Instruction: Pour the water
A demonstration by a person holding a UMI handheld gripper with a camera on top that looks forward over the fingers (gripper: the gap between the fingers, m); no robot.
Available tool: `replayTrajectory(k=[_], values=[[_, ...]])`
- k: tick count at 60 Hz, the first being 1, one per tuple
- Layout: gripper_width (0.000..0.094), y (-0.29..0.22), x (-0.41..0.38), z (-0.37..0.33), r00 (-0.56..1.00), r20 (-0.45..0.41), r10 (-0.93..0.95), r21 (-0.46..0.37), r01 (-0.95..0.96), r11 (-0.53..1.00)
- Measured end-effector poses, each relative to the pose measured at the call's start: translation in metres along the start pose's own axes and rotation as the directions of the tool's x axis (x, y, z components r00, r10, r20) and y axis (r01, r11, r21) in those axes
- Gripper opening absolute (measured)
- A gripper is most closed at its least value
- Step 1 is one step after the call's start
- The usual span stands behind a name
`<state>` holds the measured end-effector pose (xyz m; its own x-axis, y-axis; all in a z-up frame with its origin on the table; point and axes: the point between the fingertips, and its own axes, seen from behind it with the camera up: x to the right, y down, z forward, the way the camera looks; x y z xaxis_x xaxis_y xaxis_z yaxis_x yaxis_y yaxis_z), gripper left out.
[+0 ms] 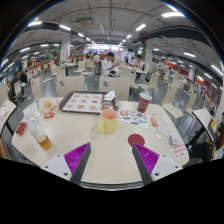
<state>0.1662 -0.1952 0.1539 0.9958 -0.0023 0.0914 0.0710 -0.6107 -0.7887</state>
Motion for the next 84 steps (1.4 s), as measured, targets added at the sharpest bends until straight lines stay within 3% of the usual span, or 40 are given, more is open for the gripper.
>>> replayTrajectory(k=[26, 37, 50, 62, 70, 75, 84], values=[[0.0846, 0.059, -0.057, -0.026, 0.999, -0.042, -0.004, -0.053, 0.002, 0.999], [0.0848, 0.085, -0.149, -0.032, 0.999, 0.023, 0.034, -0.067, -0.032, 0.997], [0.0849, 0.053, -0.268, -0.006, 0.989, 0.139, 0.054, 0.048, -0.061, 0.997], [0.0848, 0.015, -0.313, 0.055, 0.985, 0.135, 0.106, 0.126, -0.124, 0.984], [0.0733, 0.005, -0.321, 0.093, 0.989, 0.112, 0.099, 0.156, -0.116, 0.981], [0.0556, -0.001, -0.329, 0.106, 0.991, 0.114, 0.076, 0.179, -0.096, 0.979], [0.0459, -0.006, -0.329, 0.111, 0.991, 0.119, 0.067, 0.191, -0.089, 0.977]])
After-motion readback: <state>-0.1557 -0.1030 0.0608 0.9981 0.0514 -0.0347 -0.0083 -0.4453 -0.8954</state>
